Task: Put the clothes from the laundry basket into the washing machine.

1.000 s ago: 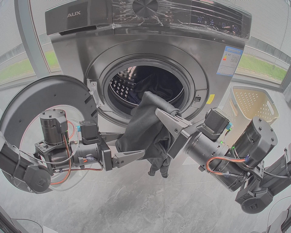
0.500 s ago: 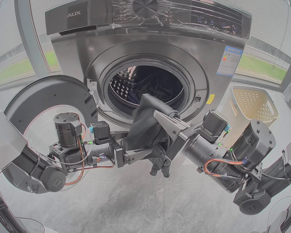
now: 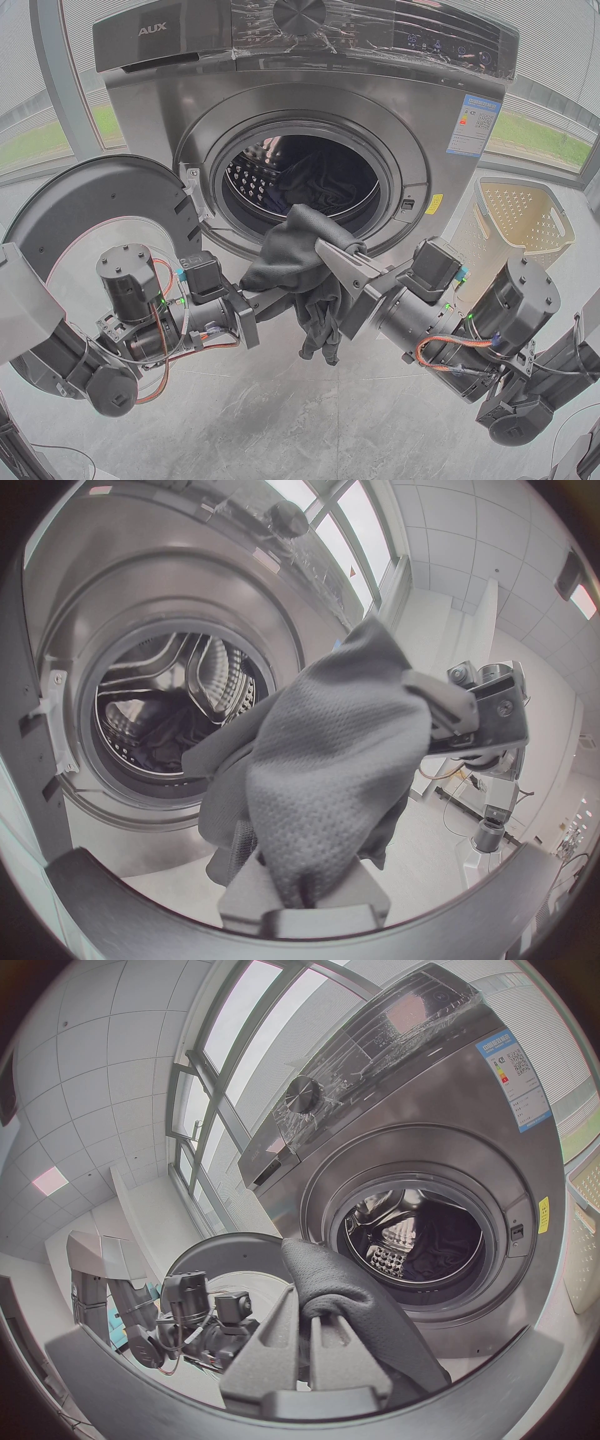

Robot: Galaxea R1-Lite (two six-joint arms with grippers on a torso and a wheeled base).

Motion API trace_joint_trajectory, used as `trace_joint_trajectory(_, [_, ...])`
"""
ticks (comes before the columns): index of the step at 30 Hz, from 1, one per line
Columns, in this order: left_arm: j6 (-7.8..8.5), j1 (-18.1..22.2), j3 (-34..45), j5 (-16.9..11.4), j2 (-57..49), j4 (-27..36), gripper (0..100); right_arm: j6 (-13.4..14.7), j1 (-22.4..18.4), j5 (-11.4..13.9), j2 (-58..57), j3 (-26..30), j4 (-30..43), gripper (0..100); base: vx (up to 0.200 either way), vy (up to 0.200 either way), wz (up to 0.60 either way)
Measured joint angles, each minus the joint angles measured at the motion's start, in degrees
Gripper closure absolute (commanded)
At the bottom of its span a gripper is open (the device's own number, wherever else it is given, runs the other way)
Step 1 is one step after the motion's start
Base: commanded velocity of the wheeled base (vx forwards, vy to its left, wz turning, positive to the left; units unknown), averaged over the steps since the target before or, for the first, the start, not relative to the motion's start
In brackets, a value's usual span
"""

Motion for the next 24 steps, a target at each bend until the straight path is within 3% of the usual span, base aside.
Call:
trace_joint_trajectory(5, [-0.11,-2.4,4.99,5.34,-1.33,-9.03,100,0.02,-0.16,-0.04,0.02,1.11,0.02,100,0.0,0.0,0.0])
trace_joint_trajectory(6, [-0.13,-3.04,6.12,6.38,-1.6,-10.65,100,0.02,-0.22,-0.06,0.02,1.3,0.02,0,0.0,0.0,0.0])
trace_joint_trajectory(13, [-0.94,-4.8,8.94,8.35,-4.3,-12.68,100,0.2,-1.27,-0.11,0.02,3.06,0.33,0,0.0,0.0,0.0])
trace_joint_trajectory(18, [-2.19,-3.29,6.07,10.95,-5.74,-12.65,100,0.28,-3.16,-0.06,0.9,6.1,-0.26,0,0.0,0.0,0.0])
trace_joint_trajectory(20, [-2.94,-2.99,4.06,13.23,-6.23,-12.7,100,0.24,-3.91,-0.06,1.79,7.12,-1.05,0,0.0,0.0,0.0])
trace_joint_trajectory(24, [-3.34,-2.99,2.24,14.4,-6.77,-12.75,100,0.0,-4.49,-0.06,3.15,7.84,-1.23,0,0.0,0.0,0.0])
